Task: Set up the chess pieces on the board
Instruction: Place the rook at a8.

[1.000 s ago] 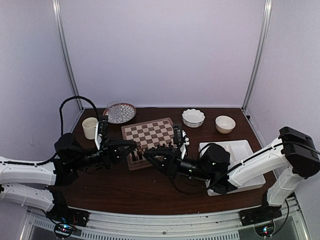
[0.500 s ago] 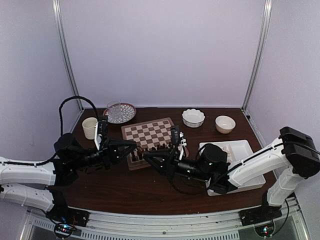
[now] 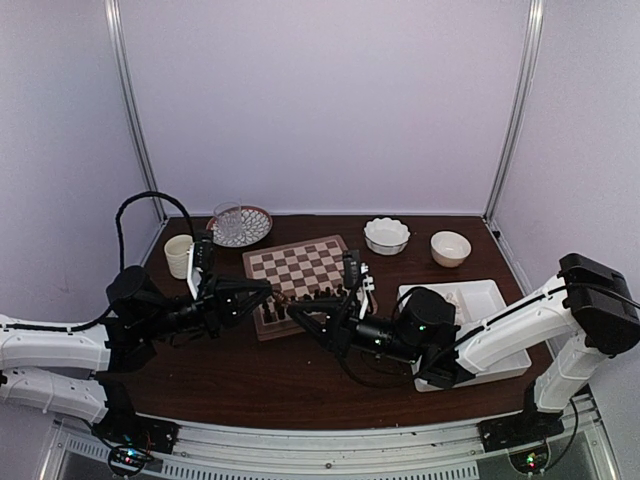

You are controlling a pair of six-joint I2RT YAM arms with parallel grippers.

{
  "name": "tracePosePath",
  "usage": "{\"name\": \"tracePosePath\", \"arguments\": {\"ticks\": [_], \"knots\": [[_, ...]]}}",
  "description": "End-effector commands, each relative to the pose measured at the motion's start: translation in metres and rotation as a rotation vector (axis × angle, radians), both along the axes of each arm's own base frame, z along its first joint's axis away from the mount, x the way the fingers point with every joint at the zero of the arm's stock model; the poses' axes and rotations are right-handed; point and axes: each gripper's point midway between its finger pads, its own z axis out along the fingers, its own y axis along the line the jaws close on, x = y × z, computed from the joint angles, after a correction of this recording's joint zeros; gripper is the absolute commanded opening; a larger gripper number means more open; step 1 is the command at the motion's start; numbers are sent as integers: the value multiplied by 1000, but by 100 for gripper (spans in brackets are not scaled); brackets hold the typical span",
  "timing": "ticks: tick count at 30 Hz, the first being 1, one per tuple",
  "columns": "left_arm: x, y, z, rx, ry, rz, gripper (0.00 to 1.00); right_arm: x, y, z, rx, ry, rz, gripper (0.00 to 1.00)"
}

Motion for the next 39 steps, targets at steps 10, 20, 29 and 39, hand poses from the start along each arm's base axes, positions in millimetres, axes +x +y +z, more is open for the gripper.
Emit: {"name": "tracePosePath", "arguments": {"ticks": [10, 20, 29, 39], "knots": [[24, 23, -11, 142, -70, 230, 0, 61, -73, -55, -520, 153, -281, 1], [49, 29, -35, 251, -69, 368, 0, 82, -149, -65, -1248, 54, -313, 4], [63, 36, -49, 328, -83, 450, 0, 126, -154, -106, -1504, 165, -241, 6], [67, 23, -63, 373, -51, 418, 0, 173, -147, -161, -1649, 242, -180, 8]]}}
